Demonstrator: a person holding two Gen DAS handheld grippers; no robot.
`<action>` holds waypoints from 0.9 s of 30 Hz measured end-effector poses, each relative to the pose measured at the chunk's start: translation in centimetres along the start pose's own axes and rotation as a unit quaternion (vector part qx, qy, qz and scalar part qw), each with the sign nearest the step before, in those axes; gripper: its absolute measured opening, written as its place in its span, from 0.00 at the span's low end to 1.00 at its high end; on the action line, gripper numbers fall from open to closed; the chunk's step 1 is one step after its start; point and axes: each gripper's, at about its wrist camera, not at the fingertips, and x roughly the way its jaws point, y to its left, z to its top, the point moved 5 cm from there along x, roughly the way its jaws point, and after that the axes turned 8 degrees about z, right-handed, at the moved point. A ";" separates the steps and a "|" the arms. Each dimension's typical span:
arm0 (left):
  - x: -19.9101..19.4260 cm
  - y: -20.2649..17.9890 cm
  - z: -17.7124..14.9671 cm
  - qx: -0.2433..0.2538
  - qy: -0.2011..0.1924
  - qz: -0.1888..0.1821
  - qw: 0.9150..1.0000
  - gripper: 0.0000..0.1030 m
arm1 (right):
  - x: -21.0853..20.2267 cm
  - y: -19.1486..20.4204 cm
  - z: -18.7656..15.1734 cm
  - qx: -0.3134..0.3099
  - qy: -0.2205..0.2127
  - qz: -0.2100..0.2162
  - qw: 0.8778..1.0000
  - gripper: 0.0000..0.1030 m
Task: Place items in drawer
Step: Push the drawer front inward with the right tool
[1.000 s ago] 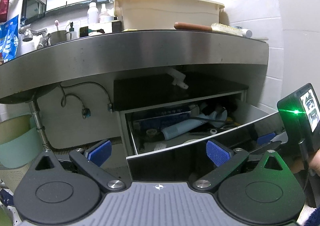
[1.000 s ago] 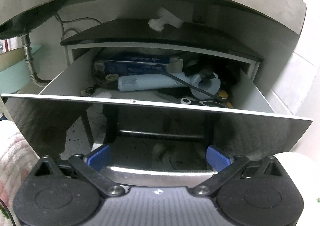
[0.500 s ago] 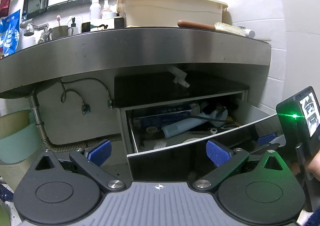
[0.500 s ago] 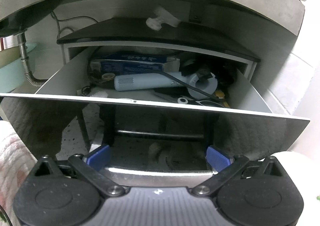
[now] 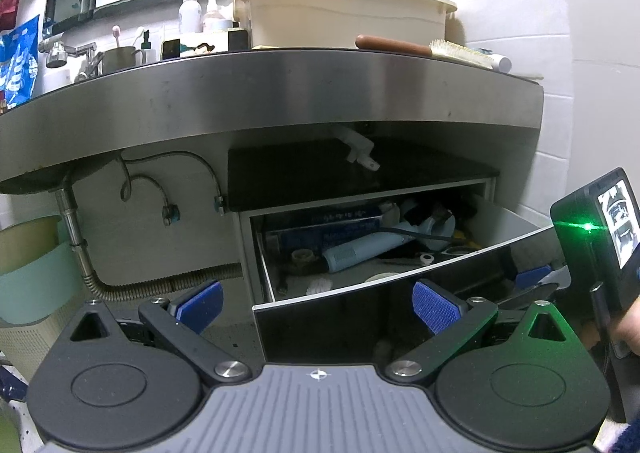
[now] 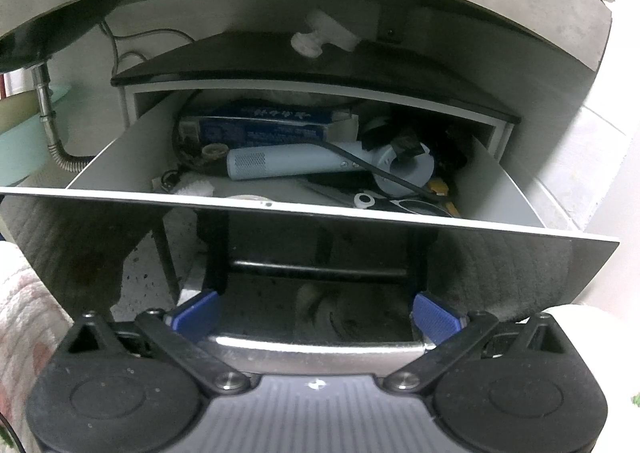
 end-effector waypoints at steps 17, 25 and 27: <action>0.3 -0.1 -0.4 0.000 0.015 0.005 1.000 0.99 | 0.7 -0.2 0.1 0.002 -0.021 0.001 1.000 1.00; 1.4 -0.2 -0.9 0.003 0.048 0.002 0.999 0.99 | 0.5 0.0 -0.2 0.002 -0.021 0.001 1.000 1.00; 1.6 -0.2 -1.0 0.004 0.053 0.002 0.999 0.99 | 0.4 0.0 -0.2 0.002 -0.021 0.001 1.000 1.00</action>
